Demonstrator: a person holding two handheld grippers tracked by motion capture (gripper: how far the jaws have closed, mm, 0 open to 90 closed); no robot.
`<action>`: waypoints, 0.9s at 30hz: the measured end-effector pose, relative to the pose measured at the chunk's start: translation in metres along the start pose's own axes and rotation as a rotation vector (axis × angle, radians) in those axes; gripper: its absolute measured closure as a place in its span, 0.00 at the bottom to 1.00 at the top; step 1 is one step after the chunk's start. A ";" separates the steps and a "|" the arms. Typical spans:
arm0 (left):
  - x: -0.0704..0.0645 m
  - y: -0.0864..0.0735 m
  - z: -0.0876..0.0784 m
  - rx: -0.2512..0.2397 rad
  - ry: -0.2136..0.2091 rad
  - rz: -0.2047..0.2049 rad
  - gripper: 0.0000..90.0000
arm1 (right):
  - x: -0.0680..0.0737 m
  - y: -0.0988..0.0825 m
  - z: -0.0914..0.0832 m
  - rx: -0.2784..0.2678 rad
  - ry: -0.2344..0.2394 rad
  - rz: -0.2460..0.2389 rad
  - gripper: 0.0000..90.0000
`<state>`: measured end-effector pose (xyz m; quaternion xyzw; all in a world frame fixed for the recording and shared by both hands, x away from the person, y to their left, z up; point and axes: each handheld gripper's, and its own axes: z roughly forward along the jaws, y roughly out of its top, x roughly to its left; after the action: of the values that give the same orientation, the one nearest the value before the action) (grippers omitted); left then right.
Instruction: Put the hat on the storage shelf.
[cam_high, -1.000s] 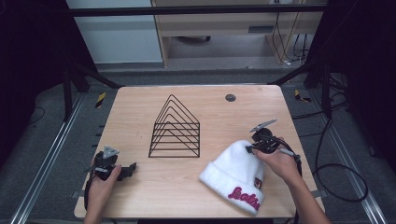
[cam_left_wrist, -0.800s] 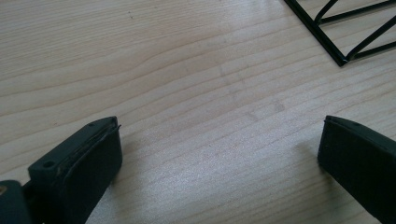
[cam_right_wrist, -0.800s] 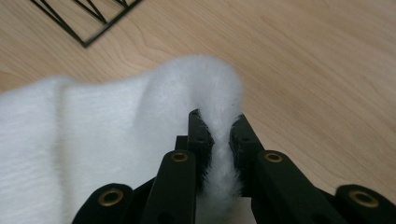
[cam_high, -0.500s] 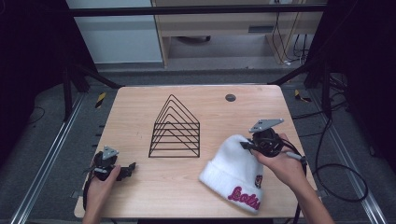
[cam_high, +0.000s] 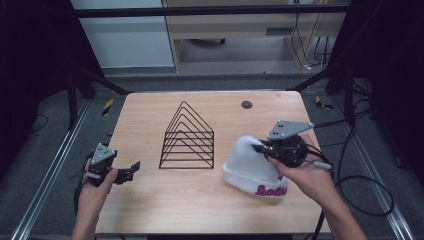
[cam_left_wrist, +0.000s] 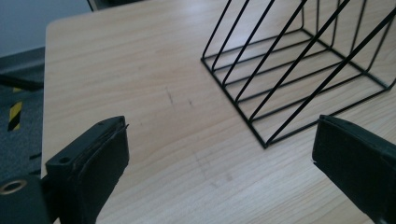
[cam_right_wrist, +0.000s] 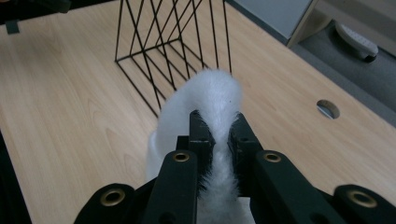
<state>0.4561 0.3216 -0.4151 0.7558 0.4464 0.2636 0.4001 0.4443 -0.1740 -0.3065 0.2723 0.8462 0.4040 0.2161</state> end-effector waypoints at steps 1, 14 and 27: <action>-0.001 0.005 -0.003 -0.008 -0.008 0.005 0.04 | -0.003 0.003 -0.002 -0.007 -0.004 0.002 0.92; -0.022 0.059 -0.019 -0.032 -0.140 0.114 0.04 | -0.034 0.061 -0.024 -0.120 -0.028 -0.006 0.93; -0.038 0.104 -0.028 -0.066 -0.196 0.166 0.05 | -0.038 0.113 -0.030 -0.206 -0.064 -0.038 0.93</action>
<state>0.4655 0.2688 -0.3145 0.7987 0.3322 0.2353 0.4432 0.4879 -0.1564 -0.1930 0.2451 0.7979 0.4756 0.2775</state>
